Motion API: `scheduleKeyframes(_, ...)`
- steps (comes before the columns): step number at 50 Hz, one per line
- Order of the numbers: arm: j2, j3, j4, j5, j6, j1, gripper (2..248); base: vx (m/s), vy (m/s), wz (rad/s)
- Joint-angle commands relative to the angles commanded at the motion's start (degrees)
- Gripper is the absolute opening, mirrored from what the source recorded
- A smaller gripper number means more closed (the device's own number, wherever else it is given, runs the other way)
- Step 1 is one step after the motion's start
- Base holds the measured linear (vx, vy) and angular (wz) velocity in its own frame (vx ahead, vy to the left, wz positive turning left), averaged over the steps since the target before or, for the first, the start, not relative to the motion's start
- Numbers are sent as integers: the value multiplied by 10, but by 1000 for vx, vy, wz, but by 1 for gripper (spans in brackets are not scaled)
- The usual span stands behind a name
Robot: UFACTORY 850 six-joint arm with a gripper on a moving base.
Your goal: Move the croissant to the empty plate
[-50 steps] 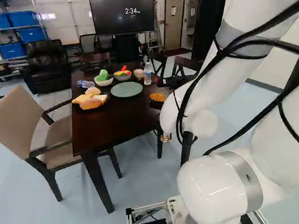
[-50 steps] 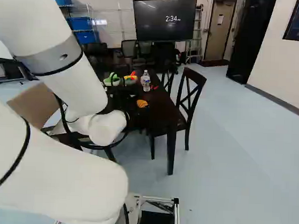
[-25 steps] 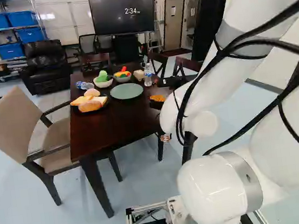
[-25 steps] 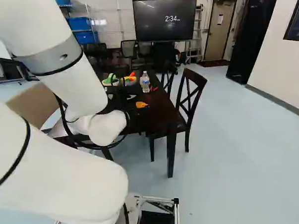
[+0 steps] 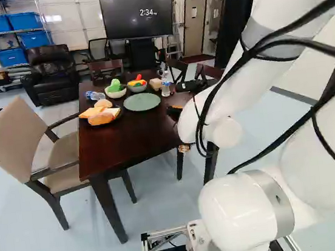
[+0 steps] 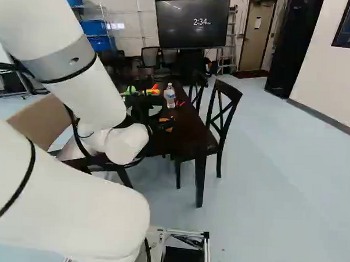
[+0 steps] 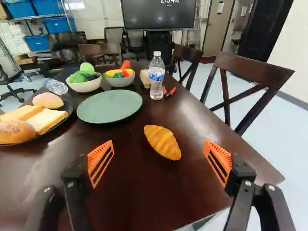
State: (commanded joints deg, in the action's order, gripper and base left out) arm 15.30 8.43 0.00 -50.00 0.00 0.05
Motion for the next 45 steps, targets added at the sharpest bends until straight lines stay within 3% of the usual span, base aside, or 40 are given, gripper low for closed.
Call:
scheduleKeyframes(16,-29,49,-3,23,0,6,247,0,0,0)
scheduleKeyframes(45,-80,136,-36,161,0,21,247,0,0,0)
